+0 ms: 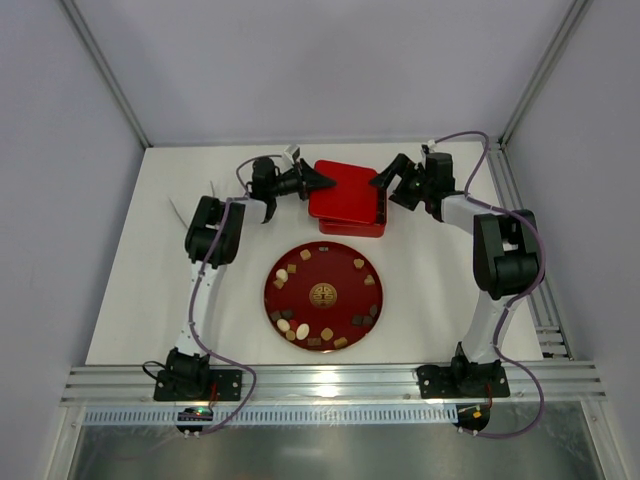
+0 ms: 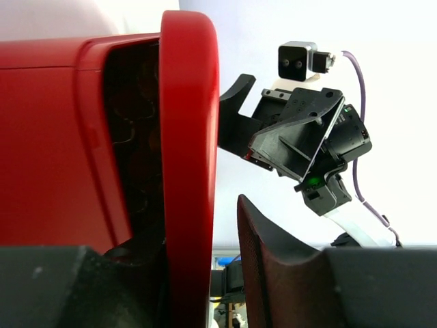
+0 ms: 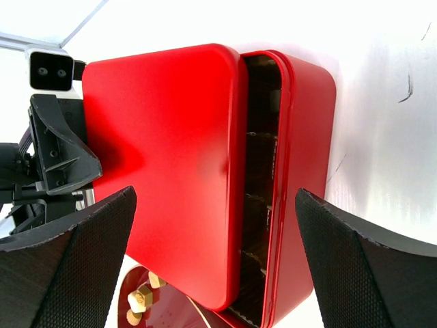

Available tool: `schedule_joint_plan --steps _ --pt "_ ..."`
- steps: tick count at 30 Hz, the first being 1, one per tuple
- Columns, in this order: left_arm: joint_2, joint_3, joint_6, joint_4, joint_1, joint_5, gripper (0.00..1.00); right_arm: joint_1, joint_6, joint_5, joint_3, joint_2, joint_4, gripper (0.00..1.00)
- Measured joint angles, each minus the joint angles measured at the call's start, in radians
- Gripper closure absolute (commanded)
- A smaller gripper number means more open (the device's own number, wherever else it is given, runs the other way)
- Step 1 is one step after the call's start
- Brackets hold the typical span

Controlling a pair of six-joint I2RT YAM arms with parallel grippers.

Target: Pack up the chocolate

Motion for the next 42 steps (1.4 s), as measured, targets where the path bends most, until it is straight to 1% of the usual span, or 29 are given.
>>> schedule_joint_plan --steps 10,20,22,33,37,42 --pt "0.016 0.0 -0.018 0.019 0.006 0.003 0.52 0.0 0.0 0.0 0.001 0.011 0.001 0.03" --pt "0.007 0.002 0.021 -0.021 0.018 0.006 0.5 0.0 -0.001 0.001 0.002 0.013 0.001 0.03" --pt "-0.002 0.002 0.045 -0.049 0.019 0.006 0.49 0.0 -0.001 0.0 0.002 0.013 0.001 0.03" --pt "-0.078 0.002 0.257 -0.318 0.018 0.003 0.49 0.005 -0.001 0.001 0.012 0.023 0.001 0.04" --pt "-0.093 0.005 0.309 -0.38 0.018 0.003 0.48 0.008 -0.001 0.001 0.012 0.023 0.001 0.04" --pt "-0.112 0.01 0.364 -0.454 0.017 0.003 0.45 0.009 -0.001 0.0 0.012 0.023 0.001 0.06"
